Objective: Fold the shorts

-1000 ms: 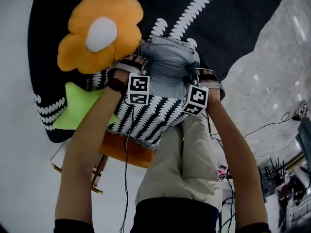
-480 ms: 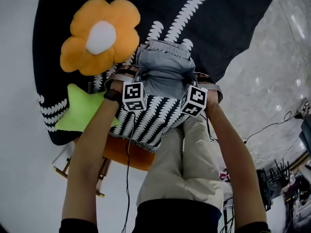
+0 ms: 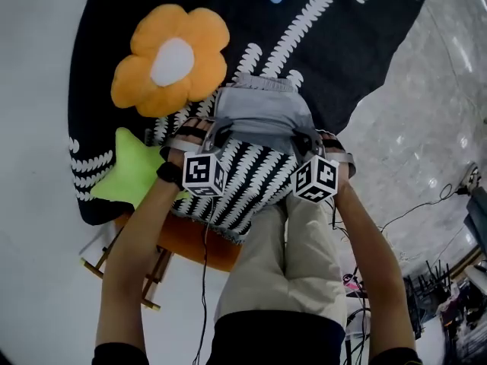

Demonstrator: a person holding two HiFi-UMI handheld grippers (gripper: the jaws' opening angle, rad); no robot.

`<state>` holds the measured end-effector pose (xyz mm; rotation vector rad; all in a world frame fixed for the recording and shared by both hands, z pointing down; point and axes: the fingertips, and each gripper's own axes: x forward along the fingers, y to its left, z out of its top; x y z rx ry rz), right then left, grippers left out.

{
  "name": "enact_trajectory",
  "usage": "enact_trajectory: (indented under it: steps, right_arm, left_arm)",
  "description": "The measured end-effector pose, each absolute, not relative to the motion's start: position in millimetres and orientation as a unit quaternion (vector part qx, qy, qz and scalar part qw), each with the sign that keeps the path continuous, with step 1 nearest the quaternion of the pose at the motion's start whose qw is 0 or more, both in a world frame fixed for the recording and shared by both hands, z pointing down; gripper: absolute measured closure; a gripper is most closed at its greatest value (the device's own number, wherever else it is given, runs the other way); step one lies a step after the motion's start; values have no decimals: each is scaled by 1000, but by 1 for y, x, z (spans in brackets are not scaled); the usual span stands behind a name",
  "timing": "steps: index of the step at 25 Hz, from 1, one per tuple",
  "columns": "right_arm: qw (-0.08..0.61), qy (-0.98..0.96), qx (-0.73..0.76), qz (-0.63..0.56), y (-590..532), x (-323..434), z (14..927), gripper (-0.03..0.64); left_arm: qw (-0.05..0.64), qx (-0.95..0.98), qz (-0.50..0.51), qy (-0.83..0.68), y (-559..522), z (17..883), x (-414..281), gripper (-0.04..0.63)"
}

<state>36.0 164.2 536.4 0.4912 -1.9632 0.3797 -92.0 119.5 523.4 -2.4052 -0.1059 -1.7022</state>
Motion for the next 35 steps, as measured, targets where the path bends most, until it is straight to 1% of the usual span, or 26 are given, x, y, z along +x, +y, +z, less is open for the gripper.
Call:
enact_trajectory:
  steps: [3, 7, 9, 12, 14, 18, 20, 24, 25, 29, 31, 32, 33, 34, 35]
  right_arm:
    - [509, -828, 180, 150, 179, 31, 518, 572]
    - [492, -848, 135, 146, 232, 11, 480, 572]
    - [484, -855, 116, 148, 250, 7, 461, 572]
    - [481, -856, 98, 164, 254, 10, 447, 572]
    - [484, -851, 96, 179, 245, 16, 454, 571]
    - [494, -834, 116, 217, 206, 29, 506, 571]
    - [503, -825, 122, 226, 177, 33, 527, 571]
    - [531, -800, 127, 248, 107, 47, 552, 571]
    - [538, -795, 126, 249, 91, 54, 559, 571]
    - [541, -791, 142, 248, 40, 88, 589, 569]
    - [539, -796, 166, 222, 14, 98, 593, 562]
    - [539, -798, 184, 197, 0, 103, 592, 535]
    - [538, -800, 205, 169, -14, 108, 588, 457]
    - [534, -801, 231, 144, -26, 115, 583, 398]
    - [527, -800, 259, 123, -38, 123, 576, 380]
  left_arm:
    - [92, -815, -571, -44, 138, 505, -98, 551]
    - [74, -818, -567, -66, 201, 470, -124, 551]
    - [58, -820, -564, -86, 224, 452, -131, 551]
    - [28, -819, -561, -117, 229, 438, -129, 551]
    - [5, -816, -565, -122, 219, 446, -123, 549]
    - [-45, -804, -583, -105, 180, 492, -113, 549]
    - [-45, -794, -597, -108, 156, 514, -112, 549]
    - [-8, -776, -615, -137, 77, 528, -92, 548]
    - [-13, -774, -618, -138, 59, 535, -83, 548]
    - [-80, -770, -624, -102, 15, 575, -53, 548]
    - [-81, -774, -627, -39, -9, 588, -48, 534]
    - [-70, -776, -627, -2, -23, 590, -48, 503]
    - [-56, -776, -627, 29, -36, 588, -49, 458]
    - [-43, -776, -627, 51, -45, 584, -52, 417]
    - [-29, -777, -626, 64, -53, 578, -55, 385]
